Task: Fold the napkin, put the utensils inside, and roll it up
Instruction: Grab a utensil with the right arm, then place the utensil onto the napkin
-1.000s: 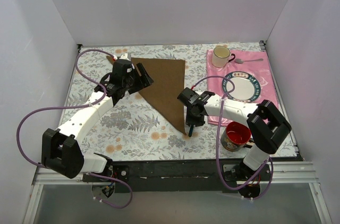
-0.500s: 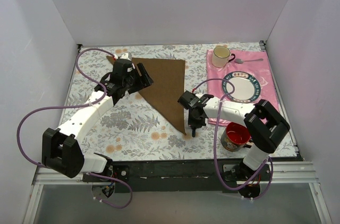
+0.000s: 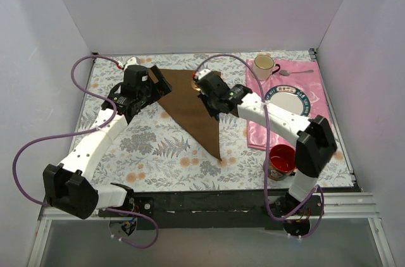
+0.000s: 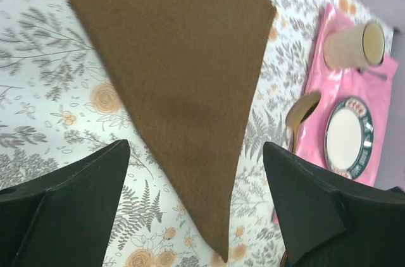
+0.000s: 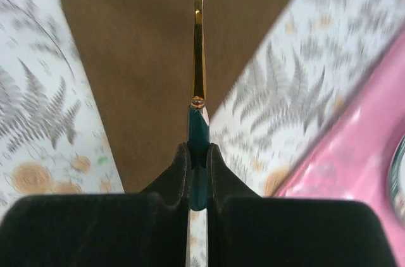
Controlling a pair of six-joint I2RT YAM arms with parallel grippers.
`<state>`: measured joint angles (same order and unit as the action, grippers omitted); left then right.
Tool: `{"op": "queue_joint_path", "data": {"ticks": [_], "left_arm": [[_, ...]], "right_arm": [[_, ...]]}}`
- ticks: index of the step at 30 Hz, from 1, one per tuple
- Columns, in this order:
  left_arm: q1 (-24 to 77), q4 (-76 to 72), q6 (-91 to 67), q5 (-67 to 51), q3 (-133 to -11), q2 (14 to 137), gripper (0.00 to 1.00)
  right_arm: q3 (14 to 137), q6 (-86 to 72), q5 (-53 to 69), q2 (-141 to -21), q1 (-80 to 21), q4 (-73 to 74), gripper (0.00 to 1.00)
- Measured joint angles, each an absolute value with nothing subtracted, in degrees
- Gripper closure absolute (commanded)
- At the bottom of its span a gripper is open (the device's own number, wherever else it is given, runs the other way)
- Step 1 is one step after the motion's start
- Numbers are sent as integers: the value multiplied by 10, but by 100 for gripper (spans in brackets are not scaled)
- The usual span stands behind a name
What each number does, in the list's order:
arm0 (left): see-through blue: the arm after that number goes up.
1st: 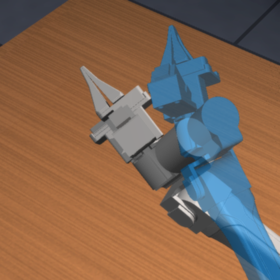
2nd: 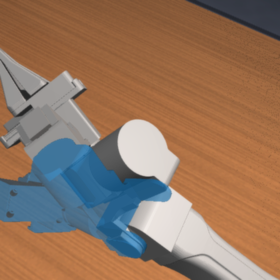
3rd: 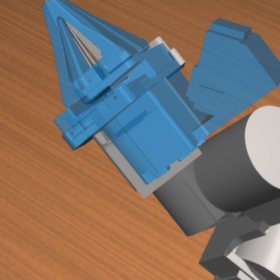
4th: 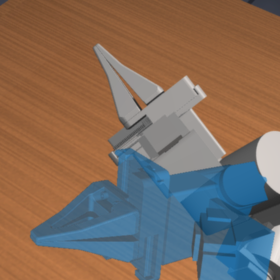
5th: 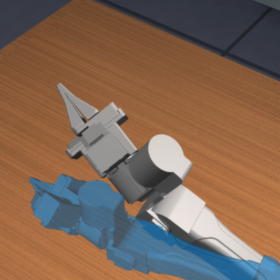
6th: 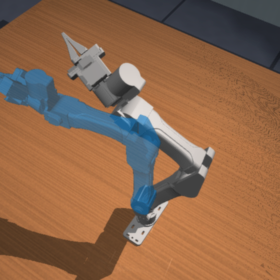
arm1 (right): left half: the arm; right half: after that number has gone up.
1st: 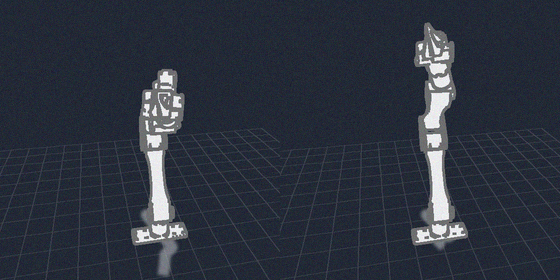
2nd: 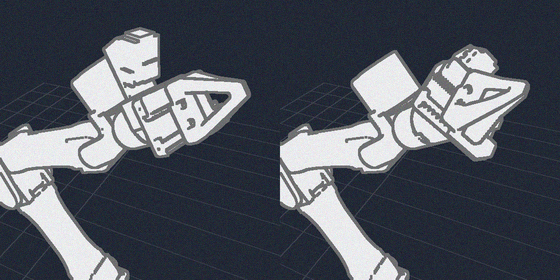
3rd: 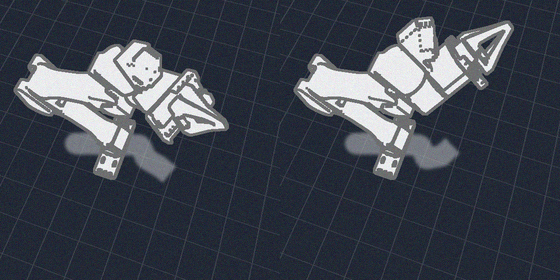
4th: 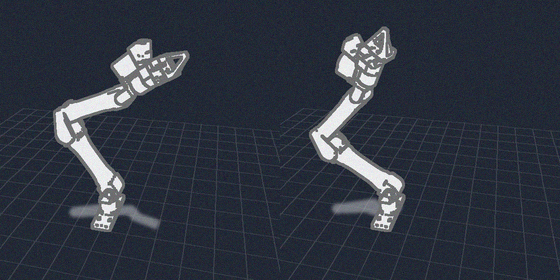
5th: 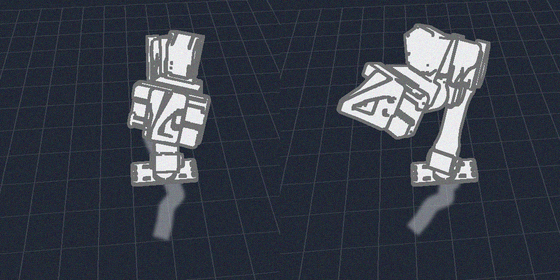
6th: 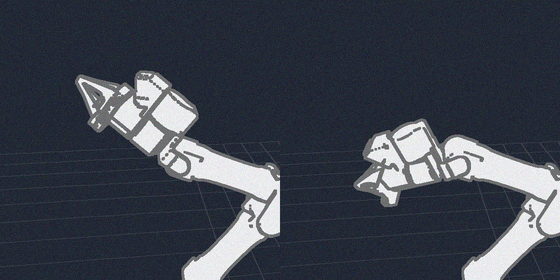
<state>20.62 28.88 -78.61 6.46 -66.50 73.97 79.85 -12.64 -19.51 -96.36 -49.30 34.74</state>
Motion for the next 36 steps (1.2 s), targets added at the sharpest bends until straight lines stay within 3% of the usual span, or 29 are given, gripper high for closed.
{"op": "queue_joint_path", "data": {"ticks": [6,12,24,36], "left_arm": [[159,316,-825,95,-665,699,13],[127,341,-850,124,-665,679,13],[125,356,-859,127,-665,678,15],[125,356,-859,124,-665,678,16]], "right_arm": [[1051,5,-137,-1135,-493,339,99],[1193,61,-86,-1278,-493,357,99],[1294,72,4,-1391,-488,345,99],[1305,20,69,-1422,-469,331,99]]}}
